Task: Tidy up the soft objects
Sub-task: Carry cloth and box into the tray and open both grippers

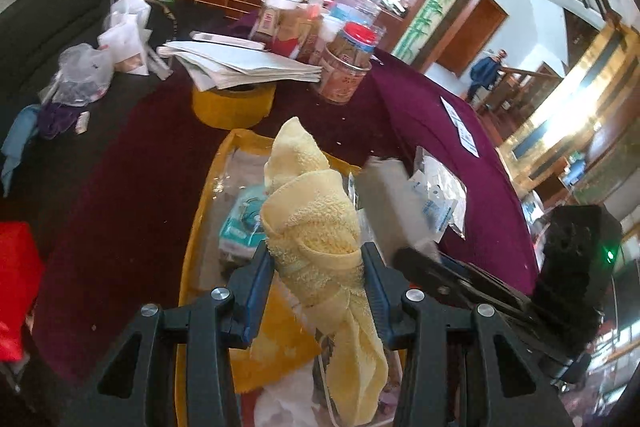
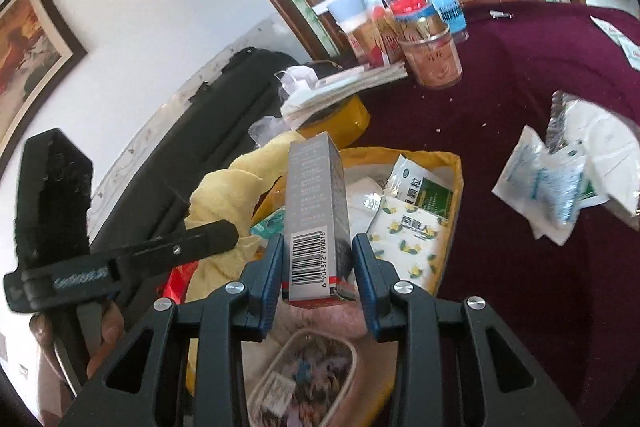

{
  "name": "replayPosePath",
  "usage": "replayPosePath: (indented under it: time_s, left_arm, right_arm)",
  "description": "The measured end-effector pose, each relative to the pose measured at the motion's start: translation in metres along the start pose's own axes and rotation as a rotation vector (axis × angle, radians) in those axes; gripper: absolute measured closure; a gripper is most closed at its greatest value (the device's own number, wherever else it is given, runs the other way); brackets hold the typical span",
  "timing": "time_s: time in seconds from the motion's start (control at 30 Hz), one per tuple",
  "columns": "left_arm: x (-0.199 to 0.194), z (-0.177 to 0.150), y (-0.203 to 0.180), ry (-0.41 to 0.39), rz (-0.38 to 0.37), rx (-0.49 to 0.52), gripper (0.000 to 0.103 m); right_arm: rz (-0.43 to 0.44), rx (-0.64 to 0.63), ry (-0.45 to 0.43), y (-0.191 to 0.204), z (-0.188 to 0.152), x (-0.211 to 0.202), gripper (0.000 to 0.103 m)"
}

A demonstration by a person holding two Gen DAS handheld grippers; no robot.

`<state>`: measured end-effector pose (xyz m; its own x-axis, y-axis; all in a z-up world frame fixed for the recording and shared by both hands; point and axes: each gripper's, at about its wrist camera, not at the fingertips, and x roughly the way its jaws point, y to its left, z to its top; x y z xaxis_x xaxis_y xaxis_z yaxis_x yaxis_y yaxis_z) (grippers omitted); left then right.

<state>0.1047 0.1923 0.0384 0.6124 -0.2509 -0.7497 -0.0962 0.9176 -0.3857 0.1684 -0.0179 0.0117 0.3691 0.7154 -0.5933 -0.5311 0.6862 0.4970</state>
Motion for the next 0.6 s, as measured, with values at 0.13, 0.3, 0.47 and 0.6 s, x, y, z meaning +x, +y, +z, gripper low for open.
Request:
replayPosePath:
  time_s: [0.13, 0.3, 0.47, 0.6]
  left_arm:
    - [0.014, 0.002, 0.004, 0.016, -0.019, 0.016, 0.056]
    - [0.028, -0.001, 0.012, 0.031, 0.007, -0.004, 0.055]
    - [0.024, -0.003, 0.015, 0.011, -0.001, -0.016, 0.050]
    - [0.014, -0.004, 0.015, -0.020, 0.007, -0.016, 0.041]
  right_arm:
    - [-0.013, 0.031, 0.025, 0.000, 0.000, 0.020, 0.069]
    - [-0.049, 0.004, 0.038, 0.005, -0.007, 0.028, 0.069]
    - [-0.084, -0.033, 0.043, 0.011, -0.010, 0.036, 0.052]
    - [-0.076, -0.071, 0.023, 0.017, -0.013, 0.032, 0.043]
